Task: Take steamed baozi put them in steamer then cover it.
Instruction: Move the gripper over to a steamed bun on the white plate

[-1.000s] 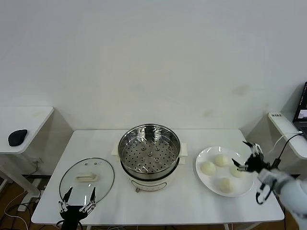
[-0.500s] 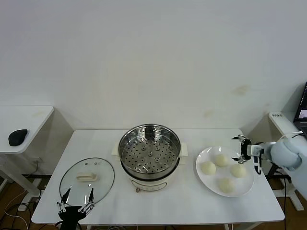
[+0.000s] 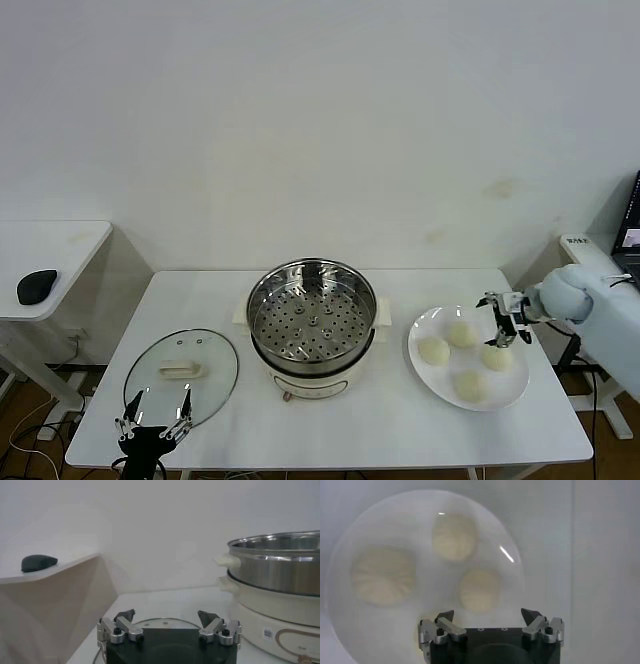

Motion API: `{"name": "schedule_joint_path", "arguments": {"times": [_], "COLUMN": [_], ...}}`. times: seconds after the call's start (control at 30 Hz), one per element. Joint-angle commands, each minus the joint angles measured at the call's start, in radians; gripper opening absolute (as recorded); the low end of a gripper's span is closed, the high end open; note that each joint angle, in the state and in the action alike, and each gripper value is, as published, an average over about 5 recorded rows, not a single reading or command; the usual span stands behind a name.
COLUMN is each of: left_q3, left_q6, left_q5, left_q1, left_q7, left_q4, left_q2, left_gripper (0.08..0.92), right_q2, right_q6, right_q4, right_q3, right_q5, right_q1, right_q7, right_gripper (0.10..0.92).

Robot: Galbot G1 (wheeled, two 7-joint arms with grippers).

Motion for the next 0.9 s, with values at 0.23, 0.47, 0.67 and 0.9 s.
{"name": "schedule_joint_path", "arguments": {"times": [0.23, 0.47, 0.67, 0.9], "left_q3": [-0.007, -0.006, -0.009, -0.011], "left_q6": [0.001, 0.000, -0.002, -0.002], "left_q5": [-0.001, 0.000, 0.001, 0.002], "left_q1": [-0.011, -0.016, -0.015, -0.009], "left_q7": [0.001, 0.002, 0.002, 0.001], "left_q4": [0.011, 0.021, 0.023, 0.021], "left_q2": [0.006, 0.007, 0.006, 0.003], "left_gripper": [0.823, 0.823, 0.823, 0.823], "right_q2": [0.135, 0.155, 0.166, 0.159], "right_q6": [0.009, 0.017, 0.016, 0.020], "right_q4": [-0.173, -0.198, -0.207, -0.203], "right_q3": [-0.130, -0.131, -0.130, -0.138], "right_q5": [-0.014, -0.023, -0.033, -0.035], "right_q1": [0.085, 0.082, 0.077, 0.089], "right_q7": [-0.016, -0.007, -0.002, -0.006], "right_gripper": [0.820, 0.773, 0.707, 0.626]}}
